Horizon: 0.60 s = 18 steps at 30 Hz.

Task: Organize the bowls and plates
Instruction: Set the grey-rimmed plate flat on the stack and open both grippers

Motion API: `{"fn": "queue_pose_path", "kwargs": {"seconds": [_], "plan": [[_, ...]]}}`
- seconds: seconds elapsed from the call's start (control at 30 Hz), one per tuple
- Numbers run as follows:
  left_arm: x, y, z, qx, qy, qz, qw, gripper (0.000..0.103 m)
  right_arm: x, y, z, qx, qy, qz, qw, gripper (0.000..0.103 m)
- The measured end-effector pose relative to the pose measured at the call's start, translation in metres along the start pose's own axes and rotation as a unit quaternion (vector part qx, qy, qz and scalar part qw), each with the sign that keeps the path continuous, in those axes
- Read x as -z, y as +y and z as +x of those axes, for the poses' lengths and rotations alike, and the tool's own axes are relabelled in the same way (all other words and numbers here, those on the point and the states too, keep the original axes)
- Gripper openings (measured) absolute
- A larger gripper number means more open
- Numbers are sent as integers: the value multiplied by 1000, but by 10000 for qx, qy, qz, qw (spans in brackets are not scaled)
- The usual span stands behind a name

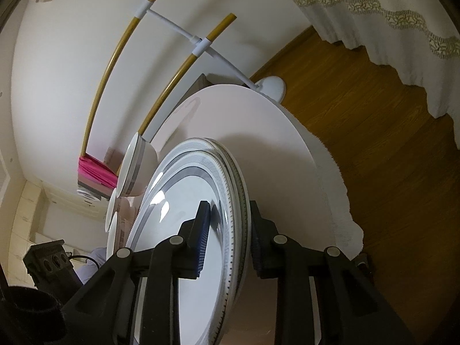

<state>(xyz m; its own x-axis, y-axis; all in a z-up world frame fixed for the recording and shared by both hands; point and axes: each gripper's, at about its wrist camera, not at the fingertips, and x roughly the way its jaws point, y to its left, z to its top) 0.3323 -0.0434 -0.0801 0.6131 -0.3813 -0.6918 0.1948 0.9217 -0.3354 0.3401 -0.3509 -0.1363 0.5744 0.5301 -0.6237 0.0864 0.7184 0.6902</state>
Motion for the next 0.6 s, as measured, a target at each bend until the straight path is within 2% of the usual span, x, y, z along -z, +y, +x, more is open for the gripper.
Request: {"fn": "queue_pose_path", "kwargs": {"seconds": [0.3, 0.6], "plan": [[4, -2, -16, 61, 12, -94, 9999, 48, 1, 2, 3, 75, 22, -45, 10000, 25], [8, -7, -20, -43, -43, -18, 10000, 49, 6, 14, 2, 422, -76, -306, 9986, 27]]}}
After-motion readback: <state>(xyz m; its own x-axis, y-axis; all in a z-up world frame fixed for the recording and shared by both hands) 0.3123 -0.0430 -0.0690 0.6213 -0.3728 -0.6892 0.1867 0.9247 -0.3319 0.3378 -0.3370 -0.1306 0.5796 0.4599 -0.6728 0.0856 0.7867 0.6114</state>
